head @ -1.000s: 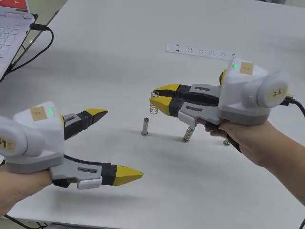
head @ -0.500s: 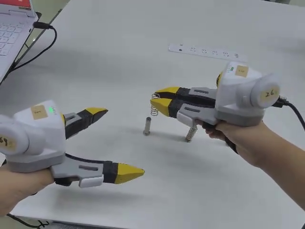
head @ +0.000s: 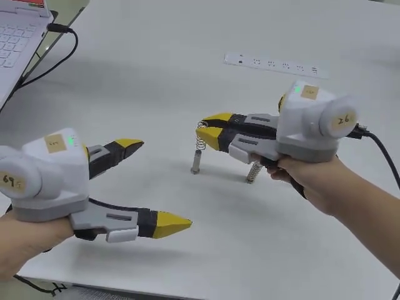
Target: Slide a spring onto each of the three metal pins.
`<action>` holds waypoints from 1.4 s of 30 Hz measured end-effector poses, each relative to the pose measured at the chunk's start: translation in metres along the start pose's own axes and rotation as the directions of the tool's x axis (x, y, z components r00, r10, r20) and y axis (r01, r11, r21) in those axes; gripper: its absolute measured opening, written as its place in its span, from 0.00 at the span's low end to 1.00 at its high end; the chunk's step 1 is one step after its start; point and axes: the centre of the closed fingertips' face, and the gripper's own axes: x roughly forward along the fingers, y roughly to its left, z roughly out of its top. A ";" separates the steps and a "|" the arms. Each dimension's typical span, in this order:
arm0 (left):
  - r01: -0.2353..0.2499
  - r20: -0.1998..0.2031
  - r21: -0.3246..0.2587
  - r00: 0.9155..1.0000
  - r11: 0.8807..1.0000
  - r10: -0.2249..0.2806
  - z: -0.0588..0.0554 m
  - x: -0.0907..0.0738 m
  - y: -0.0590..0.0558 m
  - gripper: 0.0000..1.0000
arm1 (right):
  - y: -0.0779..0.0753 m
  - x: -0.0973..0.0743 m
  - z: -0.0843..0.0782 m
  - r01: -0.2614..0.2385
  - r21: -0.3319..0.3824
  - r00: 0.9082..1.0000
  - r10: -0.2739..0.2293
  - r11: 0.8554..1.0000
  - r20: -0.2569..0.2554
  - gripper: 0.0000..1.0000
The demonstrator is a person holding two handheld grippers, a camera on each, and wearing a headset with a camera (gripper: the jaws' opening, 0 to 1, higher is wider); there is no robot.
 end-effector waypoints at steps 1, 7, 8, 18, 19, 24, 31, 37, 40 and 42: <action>-0.001 0.000 0.000 1.000 1.000 0.001 0.000 0.000 0.000 0.98 | 0.000 0.000 -0.001 -0.001 0.001 1.000 0.001 1.000 -0.001 0.08; -0.006 -0.001 -0.002 1.000 1.000 0.006 -0.002 -0.001 0.001 0.98 | -0.003 0.002 -0.005 0.005 0.028 1.000 -0.005 1.000 0.000 0.08; -0.006 -0.002 -0.002 1.000 1.000 0.006 -0.002 -0.001 0.001 0.98 | -0.003 0.003 -0.006 0.006 0.029 1.000 -0.006 1.000 -0.003 0.08; -0.011 -0.006 -0.004 1.000 1.000 0.011 -0.003 -0.003 0.002 0.98 | -0.001 0.004 -0.008 0.009 0.046 1.000 -0.009 0.999 -0.006 0.08; -0.011 -0.006 -0.005 1.000 1.000 0.011 -0.003 -0.003 0.002 0.98 | -0.001 0.004 -0.008 0.011 0.049 1.000 -0.010 0.999 -0.005 0.08; -0.011 -0.006 -0.006 1.000 1.000 0.011 -0.004 -0.003 0.002 0.98 | 0.002 0.006 -0.009 0.007 0.055 1.000 -0.006 0.998 -0.006 0.08; -0.012 -0.004 -0.006 1.000 1.000 0.012 -0.003 -0.003 0.004 0.98 | 0.001 0.007 -0.012 0.010 0.058 1.000 -0.010 0.998 -0.008 0.08; -0.013 -0.006 -0.008 1.000 1.000 0.013 -0.005 -0.004 0.004 0.98 | 0.000 0.007 -0.015 0.012 0.074 1.000 -0.012 0.997 -0.007 0.08; -0.013 -0.006 -0.010 1.000 1.000 0.013 -0.005 -0.004 0.004 0.98 | 0.000 0.007 -0.016 0.011 0.076 1.000 -0.011 0.997 -0.008 0.08; -0.013 -0.007 -0.010 1.000 1.000 0.013 -0.005 -0.004 0.004 0.98 | 0.000 0.008 -0.018 0.014 0.076 1.000 -0.013 0.997 -0.009 0.08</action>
